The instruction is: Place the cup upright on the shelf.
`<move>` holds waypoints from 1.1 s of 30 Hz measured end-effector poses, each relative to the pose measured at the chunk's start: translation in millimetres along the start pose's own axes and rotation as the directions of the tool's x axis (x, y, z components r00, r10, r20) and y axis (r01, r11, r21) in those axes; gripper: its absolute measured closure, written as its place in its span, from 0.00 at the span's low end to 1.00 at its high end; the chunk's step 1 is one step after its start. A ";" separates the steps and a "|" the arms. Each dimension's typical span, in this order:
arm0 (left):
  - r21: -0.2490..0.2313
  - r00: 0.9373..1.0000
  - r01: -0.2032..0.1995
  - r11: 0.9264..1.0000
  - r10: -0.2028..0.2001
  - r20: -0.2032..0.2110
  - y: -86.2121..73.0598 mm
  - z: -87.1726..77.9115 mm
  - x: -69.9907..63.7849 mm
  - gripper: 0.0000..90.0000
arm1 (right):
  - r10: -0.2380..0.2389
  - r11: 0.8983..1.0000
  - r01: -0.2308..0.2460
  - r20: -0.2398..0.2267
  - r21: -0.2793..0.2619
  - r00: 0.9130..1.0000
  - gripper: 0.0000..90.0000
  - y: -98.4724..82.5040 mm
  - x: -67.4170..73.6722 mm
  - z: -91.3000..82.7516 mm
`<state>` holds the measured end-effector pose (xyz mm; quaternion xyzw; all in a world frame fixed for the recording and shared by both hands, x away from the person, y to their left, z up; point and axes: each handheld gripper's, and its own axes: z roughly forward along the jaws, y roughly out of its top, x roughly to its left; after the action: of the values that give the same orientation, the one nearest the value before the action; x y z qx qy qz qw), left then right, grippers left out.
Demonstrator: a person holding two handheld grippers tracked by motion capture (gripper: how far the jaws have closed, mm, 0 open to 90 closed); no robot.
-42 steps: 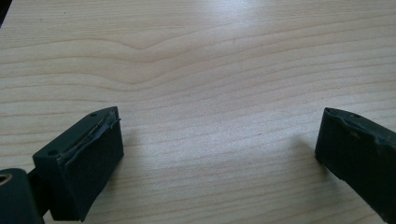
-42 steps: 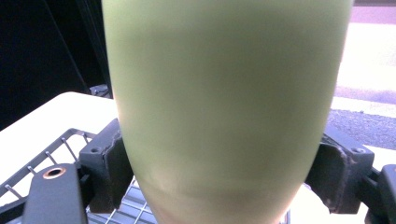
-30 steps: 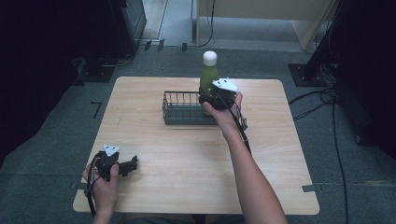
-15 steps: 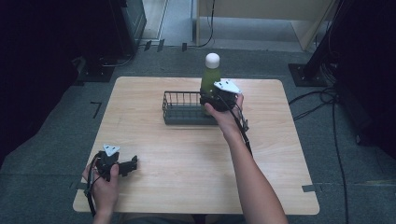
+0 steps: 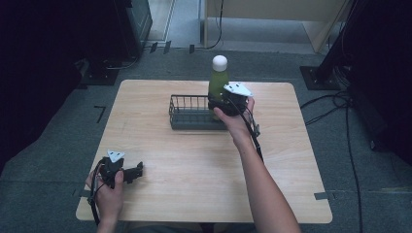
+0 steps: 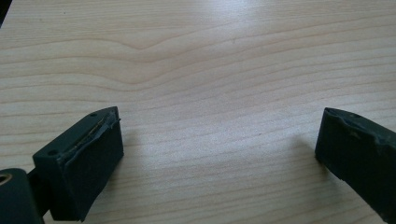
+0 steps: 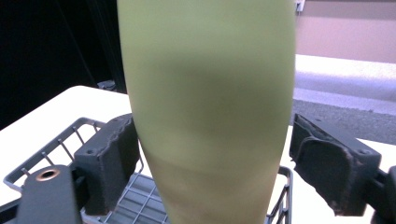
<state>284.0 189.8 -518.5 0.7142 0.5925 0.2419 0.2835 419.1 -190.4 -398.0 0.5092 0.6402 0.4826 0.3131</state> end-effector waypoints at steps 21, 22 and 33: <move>0.000 1.000 0.000 1.000 0.000 0.000 0.0 0.0 0.0 0.02 | -0.021 1.000 0.021 -0.012 0.014 1.000 0.17 -10.2 -5.8 -20.2; 0.000 1.000 0.000 1.000 0.000 0.000 0.0 0.0 0.0 0.02 | -0.018 1.000 0.018 -0.013 0.017 1.000 0.17 -11.3 -6.4 -21.5; 0.000 1.000 0.000 1.000 0.000 0.000 0.0 0.0 0.0 0.02 | -0.002 0.999 0.002 0.003 0.040 1.000 0.11 -34.0 -21.6 -40.3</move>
<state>284.0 189.7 -518.5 0.7141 0.5925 0.2420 0.2835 377.4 -223.6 -418.2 0.5156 0.6497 0.4686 0.3042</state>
